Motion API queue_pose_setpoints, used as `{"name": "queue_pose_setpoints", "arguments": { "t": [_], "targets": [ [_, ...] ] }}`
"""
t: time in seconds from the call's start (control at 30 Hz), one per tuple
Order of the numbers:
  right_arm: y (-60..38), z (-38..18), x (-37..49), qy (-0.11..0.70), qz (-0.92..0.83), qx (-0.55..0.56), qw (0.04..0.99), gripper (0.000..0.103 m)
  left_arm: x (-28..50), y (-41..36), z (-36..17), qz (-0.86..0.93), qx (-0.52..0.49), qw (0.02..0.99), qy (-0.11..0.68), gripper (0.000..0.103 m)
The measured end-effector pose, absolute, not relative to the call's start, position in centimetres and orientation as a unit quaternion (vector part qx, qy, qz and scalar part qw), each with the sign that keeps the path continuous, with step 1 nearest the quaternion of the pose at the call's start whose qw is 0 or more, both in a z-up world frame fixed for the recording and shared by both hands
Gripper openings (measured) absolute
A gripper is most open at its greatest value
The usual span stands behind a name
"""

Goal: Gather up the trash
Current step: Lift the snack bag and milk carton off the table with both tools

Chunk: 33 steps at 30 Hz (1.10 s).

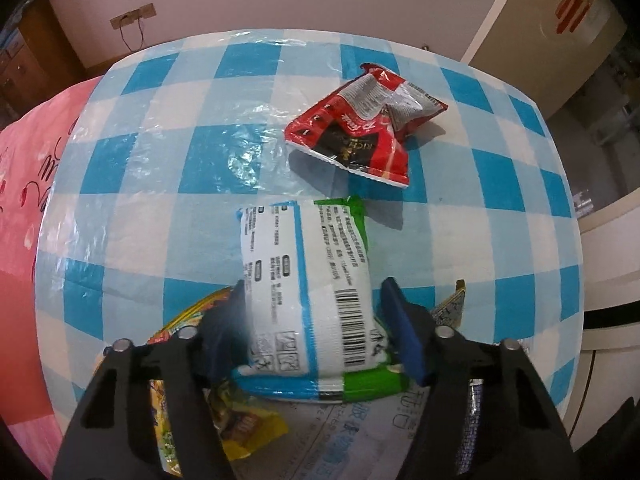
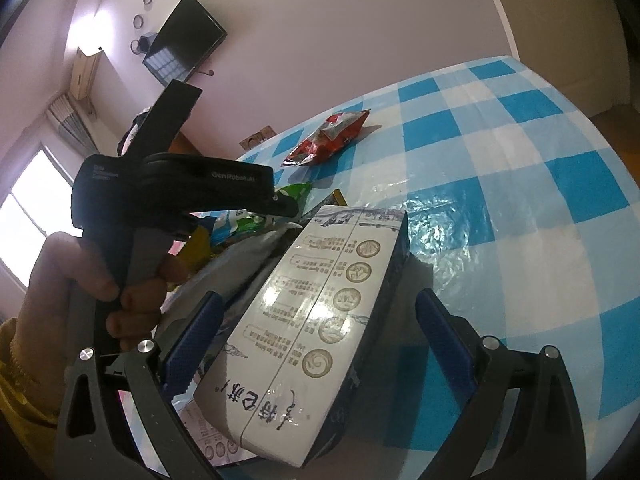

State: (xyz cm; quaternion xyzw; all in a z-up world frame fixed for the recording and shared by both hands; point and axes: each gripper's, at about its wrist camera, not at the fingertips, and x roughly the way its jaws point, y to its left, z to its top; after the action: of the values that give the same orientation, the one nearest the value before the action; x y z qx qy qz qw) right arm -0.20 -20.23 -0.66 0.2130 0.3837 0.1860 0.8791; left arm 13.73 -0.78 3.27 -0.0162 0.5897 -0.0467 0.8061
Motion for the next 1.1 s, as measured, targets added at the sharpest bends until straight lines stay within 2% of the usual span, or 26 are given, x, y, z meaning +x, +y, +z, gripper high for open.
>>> {"name": "queue_pose_setpoints", "arguments": {
  "t": [0.03,0.1,0.2,0.27,0.43,0.57,0.63,0.73,1.1],
  "targets": [
    [-20.2,-0.7,-0.2,0.384,0.185,0.211,0.880,0.093,13.6,-0.7,3.3,-0.045,-0.018,0.807,0.589,0.061],
    [-20.1,-0.7,-0.1,0.385,0.187,0.211,0.879,0.083,13.5,-0.5,3.4,-0.045,-0.023,0.809,0.585,0.060],
    [-20.2,-0.7,-0.1,0.383,0.185,0.208,0.880,0.082,13.2,0.0,3.6,-0.046,-0.028,0.813,0.579,0.057],
    [-20.4,-0.6,-0.1,0.382,0.181,0.206,0.883,0.076,13.1,0.1,3.8,-0.046,-0.032,0.815,0.576,0.056],
    [-21.5,-0.7,0.2,0.383,0.160,0.200,0.887,0.071,12.0,1.2,4.8,-0.051,-0.043,0.824,0.563,0.056],
    [-22.6,-0.8,0.4,0.386,0.139,0.191,0.892,0.071,10.6,1.9,5.9,-0.061,-0.052,0.831,0.550,0.056],
    [-22.8,-0.7,0.3,0.383,0.116,0.179,0.899,0.081,9.9,1.9,6.5,-0.063,-0.051,0.836,0.543,0.056],
    [-23.1,-0.4,0.0,0.373,0.098,0.168,0.907,0.089,8.6,2.1,7.6,-0.067,-0.050,0.844,0.530,0.056],
    [-21.1,-0.7,0.5,0.391,0.087,0.109,0.910,0.089,4.3,4.5,10.6,-0.082,-0.080,0.866,0.486,0.056]
  ]
}}
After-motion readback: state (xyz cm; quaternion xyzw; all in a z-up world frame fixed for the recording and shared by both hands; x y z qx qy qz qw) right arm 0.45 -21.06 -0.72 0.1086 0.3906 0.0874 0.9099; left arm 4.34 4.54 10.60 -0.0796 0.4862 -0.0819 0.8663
